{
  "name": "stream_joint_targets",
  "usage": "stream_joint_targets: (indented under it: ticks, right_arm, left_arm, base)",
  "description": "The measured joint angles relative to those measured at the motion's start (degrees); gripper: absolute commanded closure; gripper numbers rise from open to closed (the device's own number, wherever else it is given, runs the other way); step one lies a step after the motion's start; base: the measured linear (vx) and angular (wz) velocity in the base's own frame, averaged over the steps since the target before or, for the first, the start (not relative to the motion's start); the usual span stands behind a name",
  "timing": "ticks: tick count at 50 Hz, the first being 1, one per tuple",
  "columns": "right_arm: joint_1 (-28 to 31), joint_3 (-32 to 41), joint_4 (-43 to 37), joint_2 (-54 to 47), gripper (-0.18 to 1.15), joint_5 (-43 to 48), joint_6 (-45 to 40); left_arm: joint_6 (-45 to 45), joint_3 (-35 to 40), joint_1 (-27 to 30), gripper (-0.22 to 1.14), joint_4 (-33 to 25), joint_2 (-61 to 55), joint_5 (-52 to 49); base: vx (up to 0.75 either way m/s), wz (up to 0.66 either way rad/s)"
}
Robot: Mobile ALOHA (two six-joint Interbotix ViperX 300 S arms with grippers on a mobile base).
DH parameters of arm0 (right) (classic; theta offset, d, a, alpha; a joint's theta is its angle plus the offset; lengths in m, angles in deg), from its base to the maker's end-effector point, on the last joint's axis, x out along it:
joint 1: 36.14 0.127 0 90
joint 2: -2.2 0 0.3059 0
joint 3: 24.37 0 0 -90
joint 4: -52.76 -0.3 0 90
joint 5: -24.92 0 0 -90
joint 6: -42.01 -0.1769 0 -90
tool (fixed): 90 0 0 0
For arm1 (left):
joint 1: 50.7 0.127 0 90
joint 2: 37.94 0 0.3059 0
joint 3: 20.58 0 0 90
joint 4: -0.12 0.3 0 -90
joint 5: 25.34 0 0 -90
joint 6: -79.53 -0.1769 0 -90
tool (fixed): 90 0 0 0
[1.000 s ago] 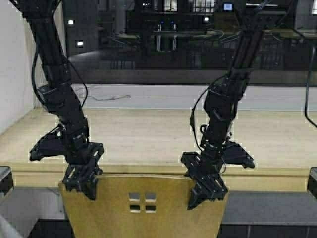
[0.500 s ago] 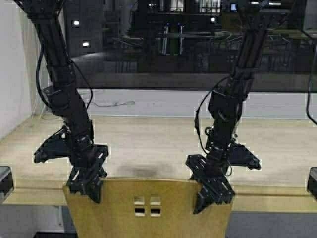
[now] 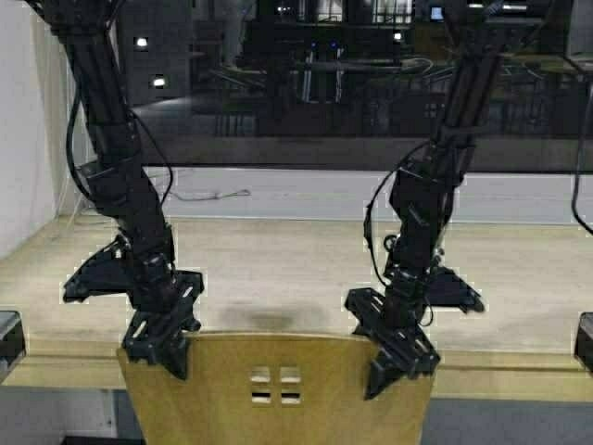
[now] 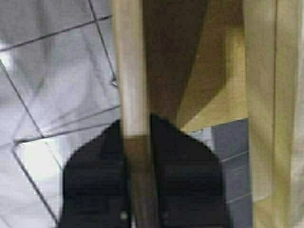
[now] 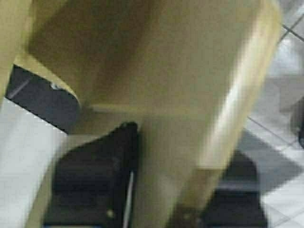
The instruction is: Push the chairs under the table
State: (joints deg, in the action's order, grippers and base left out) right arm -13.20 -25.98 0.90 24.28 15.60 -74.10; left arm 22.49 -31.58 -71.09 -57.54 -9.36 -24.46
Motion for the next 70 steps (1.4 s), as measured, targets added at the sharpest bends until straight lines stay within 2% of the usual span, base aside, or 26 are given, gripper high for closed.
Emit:
stream_joint_targets:
  ticks: [3, 7, 16, 29, 42, 48, 58, 70]
  right_arm:
    - [-0.1, 1.1, 0.5, 0.0, 0.03, -1.5, 2.5]
    - [-0.3, 1.7, 0.4, 1.0, 0.04, -2.7, 2.3]
    - [-0.4, -0.3, -0.2, 3.5, 0.04, -2.7, -0.7]
    - [-0.9, -7.1, -0.1, 12.2, 0.04, -2.5, -1.7]
    - [-1.3, -18.1, 0.0, 25.3, 0.04, -1.4, -1.8]
    - [-1.4, -20.2, 0.6, 30.8, 0.04, -0.9, -0.9]
    - [-1.8, -20.2, 9.0, 39.8, 0.04, -0.1, 3.6]
    - [-1.6, -22.0, 28.5, 49.0, 0.04, 0.4, 14.5]
  left_arm:
    - [-1.8, -0.2, 0.0, 0.06, 0.4, 0.1, -1.1]
    - [-2.5, -0.3, 0.0, -0.02, 0.6, 0.4, -3.6]
    - [-2.3, -1.8, -0.1, -0.02, 0.6, 3.8, -5.1]
    - [-2.1, -7.2, 0.0, -0.01, 0.4, 12.6, -4.9]
    - [-1.9, -18.5, 0.4, -0.01, 0.4, 26.4, -4.1]
    - [-2.8, -22.6, 1.1, -0.01, 0.4, 33.6, -3.3]
    - [-12.0, -26.3, 2.7, -0.01, 6.2, 45.1, -3.3]
    - [-28.9, -29.0, 2.8, -0.01, 17.8, 56.5, -6.4]
  base:
    - [-0.01, -0.04]
    - [0.00, -0.01]
    - [-0.01, 0.00]
    - [-0.01, 0.00]
    - [0.00, 0.00]
    - [-0.01, 0.00]
    - [-0.03, -0.01]
    - [-0.08, -0.03]
